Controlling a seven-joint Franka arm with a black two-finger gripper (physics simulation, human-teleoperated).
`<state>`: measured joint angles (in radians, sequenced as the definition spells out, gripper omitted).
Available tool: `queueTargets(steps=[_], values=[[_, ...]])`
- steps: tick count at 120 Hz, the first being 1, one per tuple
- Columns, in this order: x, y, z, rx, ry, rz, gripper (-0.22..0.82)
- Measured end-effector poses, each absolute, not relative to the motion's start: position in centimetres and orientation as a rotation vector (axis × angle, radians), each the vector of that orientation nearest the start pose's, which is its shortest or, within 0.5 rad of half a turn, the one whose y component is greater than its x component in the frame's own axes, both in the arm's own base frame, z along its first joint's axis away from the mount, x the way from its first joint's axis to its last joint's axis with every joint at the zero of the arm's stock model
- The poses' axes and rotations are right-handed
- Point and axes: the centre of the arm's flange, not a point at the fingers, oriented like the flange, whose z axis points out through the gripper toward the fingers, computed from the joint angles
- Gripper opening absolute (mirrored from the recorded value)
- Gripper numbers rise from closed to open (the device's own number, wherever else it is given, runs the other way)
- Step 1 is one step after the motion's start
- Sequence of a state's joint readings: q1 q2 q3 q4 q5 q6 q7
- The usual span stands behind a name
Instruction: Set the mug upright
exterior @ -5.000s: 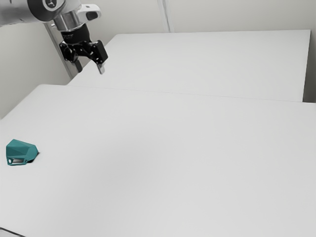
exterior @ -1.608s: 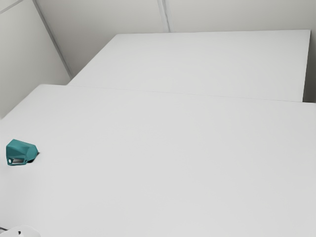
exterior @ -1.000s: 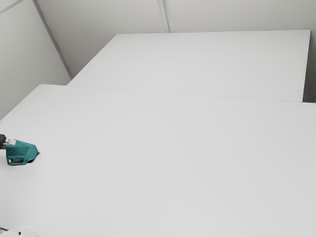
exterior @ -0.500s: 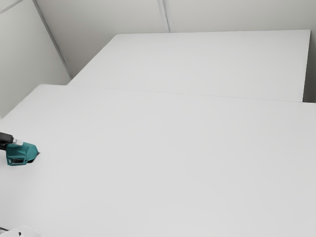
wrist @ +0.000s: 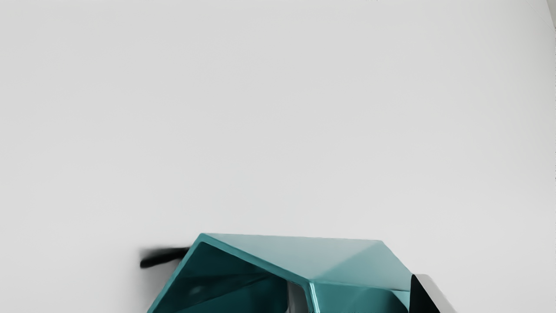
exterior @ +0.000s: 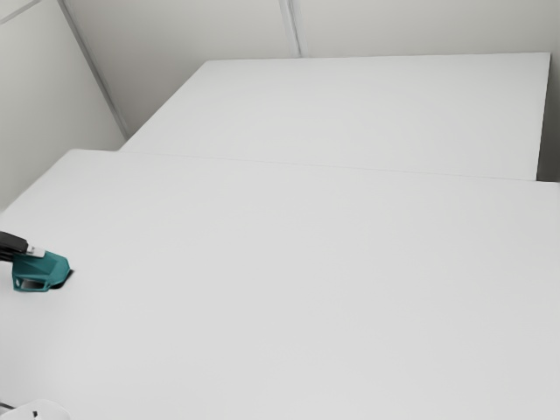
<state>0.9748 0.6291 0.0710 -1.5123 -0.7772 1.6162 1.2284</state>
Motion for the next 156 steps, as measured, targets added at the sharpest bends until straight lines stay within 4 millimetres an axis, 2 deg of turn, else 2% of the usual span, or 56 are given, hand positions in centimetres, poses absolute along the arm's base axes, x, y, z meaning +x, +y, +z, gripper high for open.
queueTargets(steps=[33,52,69,81,96,111,125,132,156], values=[[40.1,52.1,30.3,2.343,0.061,0.544,-0.04],[40.4,51.2,31.8,2.356,0.029,0.541,-0.13],[40.3,49.8,34.0,2.380,-0.002,0.532,-0.15],[41.2,47.8,36.5,2.420,-0.075,0.504,-0.16],[44.7,43.4,40.5,2.523,-0.244,0.384,-0.17],[47.7,39.3,42.3,2.609,-0.346,0.246,-0.18],[50.6,34.0,45.3,2.688,-0.463,0.140,-0.18],[51.1,31.3,46.4,2.720,-0.502,0.092,-0.18],[51.1,24.0,47.8,2.820,-0.542,0.000,-0.18]])
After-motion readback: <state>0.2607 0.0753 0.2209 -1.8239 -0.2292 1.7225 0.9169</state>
